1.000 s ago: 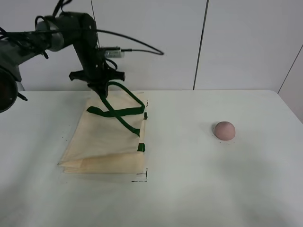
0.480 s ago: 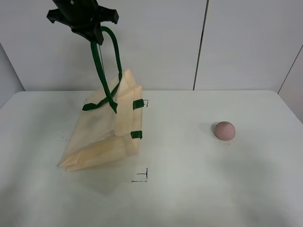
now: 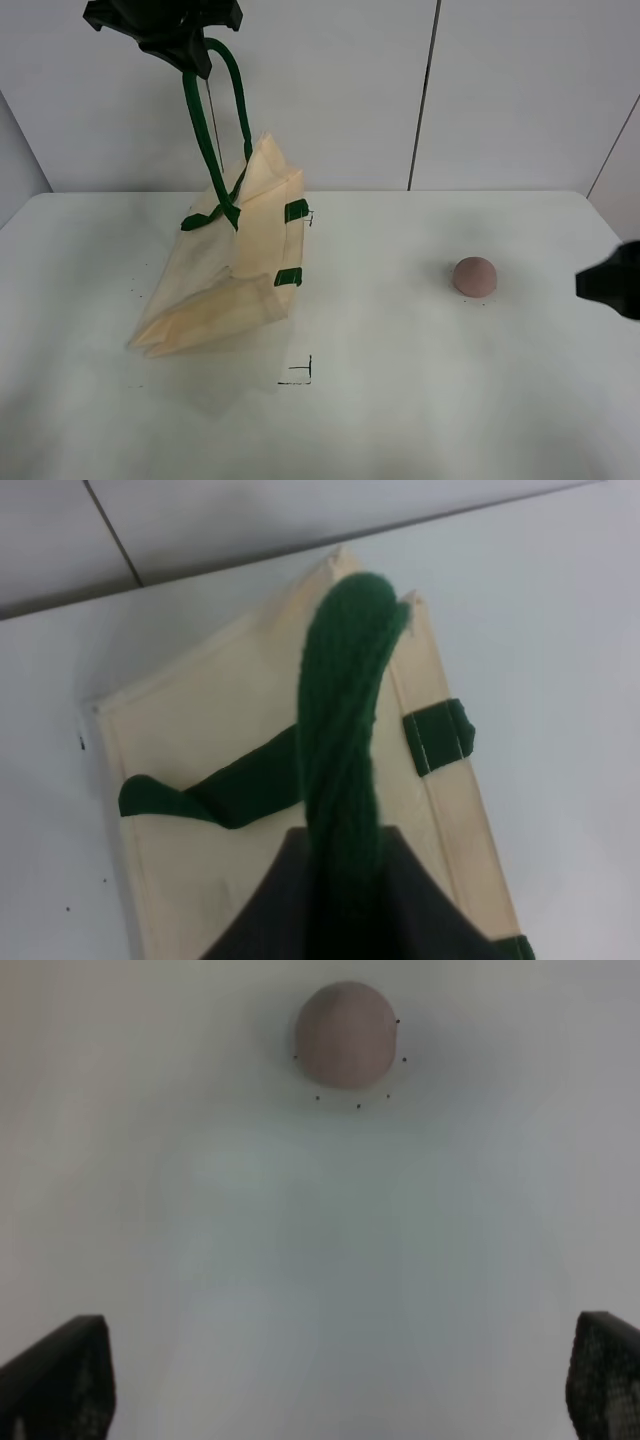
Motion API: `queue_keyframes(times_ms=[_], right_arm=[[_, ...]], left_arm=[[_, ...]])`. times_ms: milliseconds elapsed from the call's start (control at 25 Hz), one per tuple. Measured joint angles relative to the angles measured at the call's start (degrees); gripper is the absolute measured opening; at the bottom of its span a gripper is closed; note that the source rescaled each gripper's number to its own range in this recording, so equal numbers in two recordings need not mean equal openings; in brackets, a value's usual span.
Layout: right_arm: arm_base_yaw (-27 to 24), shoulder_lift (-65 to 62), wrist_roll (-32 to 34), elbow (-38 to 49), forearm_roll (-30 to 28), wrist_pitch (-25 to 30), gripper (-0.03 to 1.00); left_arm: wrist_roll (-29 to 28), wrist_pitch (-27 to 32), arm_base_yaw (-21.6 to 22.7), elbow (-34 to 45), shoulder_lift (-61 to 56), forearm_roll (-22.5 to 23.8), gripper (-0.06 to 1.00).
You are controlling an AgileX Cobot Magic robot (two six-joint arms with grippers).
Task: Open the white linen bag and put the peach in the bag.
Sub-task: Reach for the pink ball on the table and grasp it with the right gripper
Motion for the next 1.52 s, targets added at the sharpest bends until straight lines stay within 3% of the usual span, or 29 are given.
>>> queue_keyframes(times_ms=[320,560,880,1120,1360,1440,1520], right_arm=[[2.54,40.39,-2.88,-26.67,-0.2,-1.44,1.0],[5.32,59.19,-2.0,-42.51,-0.3,3.21,1.0],[4.96,70.63,-0.4,-45.34,-3.67,4.19,1.0],[4.9,74.33,0.56,-45.39,-4.04,0.19,1.0],[4.9,75.73,1.53,-45.56,-5.02,-0.17,1.0],[4.9,75.73,1.53,-45.56,-5.15,-0.17,0.94],[4.9,75.73,1.53,-45.58,-5.68,-0.12,0.76]], left_arm=[[0.0,0.03,0.0,0.0,-1.0,0.0,0.0],[0.0,0.03,0.0,0.0,-1.0,0.0,0.0],[0.0,0.03,0.0,0.0,-1.0,0.0,0.0],[0.0,0.03,0.0,0.0,-1.0,0.0,0.0],[0.0,0.03,0.0,0.0,-1.0,0.0,0.0],[0.0,0.03,0.0,0.0,-1.0,0.0,0.0],[0.0,0.03,0.0,0.0,-1.0,0.0,0.0]])
